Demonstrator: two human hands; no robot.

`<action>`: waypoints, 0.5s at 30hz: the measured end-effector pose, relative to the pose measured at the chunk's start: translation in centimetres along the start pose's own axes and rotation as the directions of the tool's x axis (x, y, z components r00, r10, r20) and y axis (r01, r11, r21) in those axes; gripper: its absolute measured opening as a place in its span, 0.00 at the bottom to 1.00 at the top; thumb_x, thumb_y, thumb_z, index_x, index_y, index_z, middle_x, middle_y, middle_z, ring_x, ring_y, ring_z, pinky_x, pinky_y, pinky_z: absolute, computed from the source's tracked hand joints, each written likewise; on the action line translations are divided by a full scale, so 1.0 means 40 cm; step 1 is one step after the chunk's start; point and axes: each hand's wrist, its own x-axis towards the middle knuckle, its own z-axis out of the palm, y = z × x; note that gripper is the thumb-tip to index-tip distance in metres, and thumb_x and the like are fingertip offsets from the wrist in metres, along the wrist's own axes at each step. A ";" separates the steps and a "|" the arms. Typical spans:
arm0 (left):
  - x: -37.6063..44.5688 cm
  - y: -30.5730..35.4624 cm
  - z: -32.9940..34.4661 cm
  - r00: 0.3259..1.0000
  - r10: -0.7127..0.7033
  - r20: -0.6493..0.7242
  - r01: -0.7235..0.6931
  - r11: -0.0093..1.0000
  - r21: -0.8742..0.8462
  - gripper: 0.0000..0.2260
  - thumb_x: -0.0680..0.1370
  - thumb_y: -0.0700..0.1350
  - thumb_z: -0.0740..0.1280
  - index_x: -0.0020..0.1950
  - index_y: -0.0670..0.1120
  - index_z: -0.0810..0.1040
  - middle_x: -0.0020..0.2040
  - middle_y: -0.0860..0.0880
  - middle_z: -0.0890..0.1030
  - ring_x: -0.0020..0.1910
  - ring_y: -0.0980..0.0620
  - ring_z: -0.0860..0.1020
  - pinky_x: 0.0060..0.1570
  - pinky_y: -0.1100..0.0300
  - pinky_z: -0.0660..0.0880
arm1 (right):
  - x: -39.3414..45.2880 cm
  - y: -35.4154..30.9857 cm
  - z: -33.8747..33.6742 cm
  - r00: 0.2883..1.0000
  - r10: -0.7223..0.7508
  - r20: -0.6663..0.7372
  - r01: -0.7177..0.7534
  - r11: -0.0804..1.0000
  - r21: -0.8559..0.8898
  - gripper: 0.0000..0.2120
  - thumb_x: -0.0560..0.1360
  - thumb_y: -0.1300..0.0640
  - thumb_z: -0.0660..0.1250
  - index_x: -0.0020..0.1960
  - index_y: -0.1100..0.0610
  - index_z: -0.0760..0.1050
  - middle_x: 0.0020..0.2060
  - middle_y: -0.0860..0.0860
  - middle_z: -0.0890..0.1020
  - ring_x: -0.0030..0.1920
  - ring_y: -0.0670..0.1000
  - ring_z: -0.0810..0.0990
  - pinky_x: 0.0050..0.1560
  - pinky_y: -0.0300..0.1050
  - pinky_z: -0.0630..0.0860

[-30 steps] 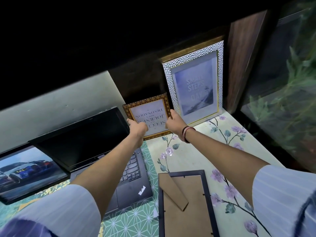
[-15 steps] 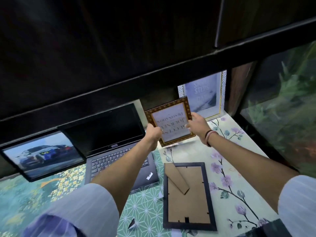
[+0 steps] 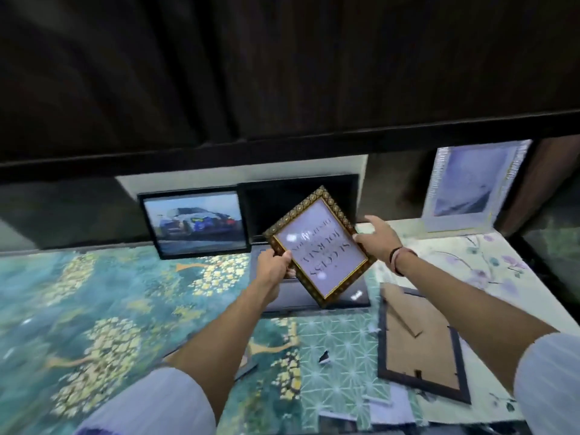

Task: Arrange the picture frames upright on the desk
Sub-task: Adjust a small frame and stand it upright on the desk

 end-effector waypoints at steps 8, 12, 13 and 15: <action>-0.059 -0.115 -0.515 0.972 -0.197 -0.124 0.110 0.858 -0.501 0.08 0.84 0.34 0.63 0.46 0.43 0.74 0.41 0.47 0.77 0.29 0.52 0.74 0.25 0.64 0.76 | -0.230 -0.179 0.464 0.895 0.237 0.378 -0.383 0.842 0.380 0.11 0.81 0.60 0.64 0.62 0.63 0.78 0.58 0.61 0.84 0.48 0.56 0.82 0.49 0.55 0.82; -0.056 -0.180 -0.673 0.945 -0.307 -0.115 0.145 0.704 -0.695 0.08 0.84 0.33 0.60 0.62 0.39 0.72 0.52 0.46 0.76 0.36 0.47 0.76 0.24 0.64 0.78 | -0.292 -0.337 0.618 0.927 0.055 0.370 -0.230 0.864 0.447 0.11 0.81 0.69 0.59 0.53 0.58 0.78 0.45 0.54 0.85 0.42 0.53 0.83 0.43 0.49 0.82; -0.058 -0.191 -0.705 0.938 -0.332 -0.102 0.155 0.663 -0.733 0.11 0.84 0.32 0.60 0.66 0.38 0.70 0.54 0.46 0.76 0.38 0.47 0.76 0.25 0.64 0.79 | -0.295 -0.376 0.645 0.934 0.015 0.358 -0.178 0.887 0.427 0.12 0.81 0.69 0.60 0.50 0.57 0.79 0.42 0.54 0.84 0.39 0.53 0.81 0.38 0.47 0.80; -0.058 -0.211 -0.764 0.932 -0.357 -0.064 0.182 0.613 -0.769 0.08 0.84 0.34 0.63 0.63 0.37 0.73 0.50 0.44 0.77 0.35 0.48 0.80 0.25 0.64 0.79 | -0.293 -0.455 0.687 0.940 -0.085 0.330 -0.023 0.950 0.310 0.13 0.78 0.70 0.62 0.44 0.56 0.80 0.38 0.54 0.82 0.36 0.54 0.78 0.35 0.44 0.76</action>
